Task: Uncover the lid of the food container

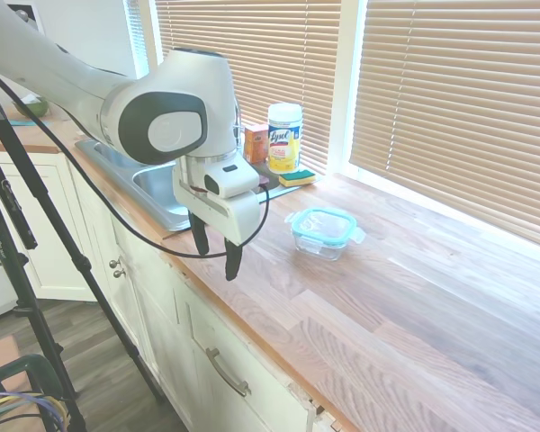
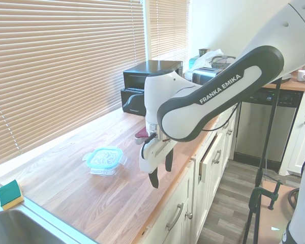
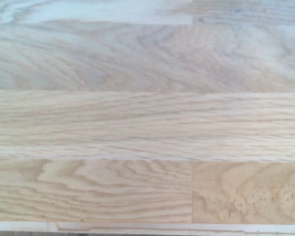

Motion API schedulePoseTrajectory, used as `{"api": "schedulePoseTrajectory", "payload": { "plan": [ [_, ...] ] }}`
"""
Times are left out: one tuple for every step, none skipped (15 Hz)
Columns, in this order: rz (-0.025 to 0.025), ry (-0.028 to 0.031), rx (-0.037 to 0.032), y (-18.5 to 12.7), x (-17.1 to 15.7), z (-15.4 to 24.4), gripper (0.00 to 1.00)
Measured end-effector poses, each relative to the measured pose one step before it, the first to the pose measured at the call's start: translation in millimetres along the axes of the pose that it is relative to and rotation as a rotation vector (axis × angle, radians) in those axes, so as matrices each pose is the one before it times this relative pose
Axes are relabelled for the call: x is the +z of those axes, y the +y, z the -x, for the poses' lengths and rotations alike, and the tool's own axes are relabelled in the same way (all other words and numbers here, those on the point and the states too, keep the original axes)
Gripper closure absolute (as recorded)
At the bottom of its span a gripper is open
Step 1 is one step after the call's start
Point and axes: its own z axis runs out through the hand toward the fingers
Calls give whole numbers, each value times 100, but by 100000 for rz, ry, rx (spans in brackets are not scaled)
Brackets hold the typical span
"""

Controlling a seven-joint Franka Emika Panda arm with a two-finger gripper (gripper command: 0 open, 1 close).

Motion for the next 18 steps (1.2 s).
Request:
{"api": "schedulePoseTrajectory", "payload": {
  "plan": [
    [-161,-215,-100,-2,41,-17,0],
    [-548,88,-195,-49,-63,-63,0],
    [-784,792,220,-167,-203,-134,0],
    [-657,1285,186,-336,-377,-193,0],
    [-321,1674,175,-573,-530,-171,0],
    [-78,2366,185,-825,-568,-127,0],
    [100,2488,385,-1018,-499,-56,0],
    [238,2170,56,-1118,-376,-7,0],
    [289,2080,-282,-1203,-316,-1,0],
    [195,2297,-935,-1182,-358,-72,0],
    [244,1856,-1141,-1291,-508,2,0],
    [607,1442,-1958,-1277,-640,-2,0],
    [828,1828,-2224,-1205,-665,-79,0],
    [1132,1858,-2446,-1243,-541,-75,0],
    [793,2027,-2147,-1221,-441,-228,0],
    [860,1744,-2141,-1191,-226,-254,0],
    [1203,1269,-2056,-1095,30,-236,0],
    [1395,1634,-1894,-976,266,-272,0]
  ]
}}
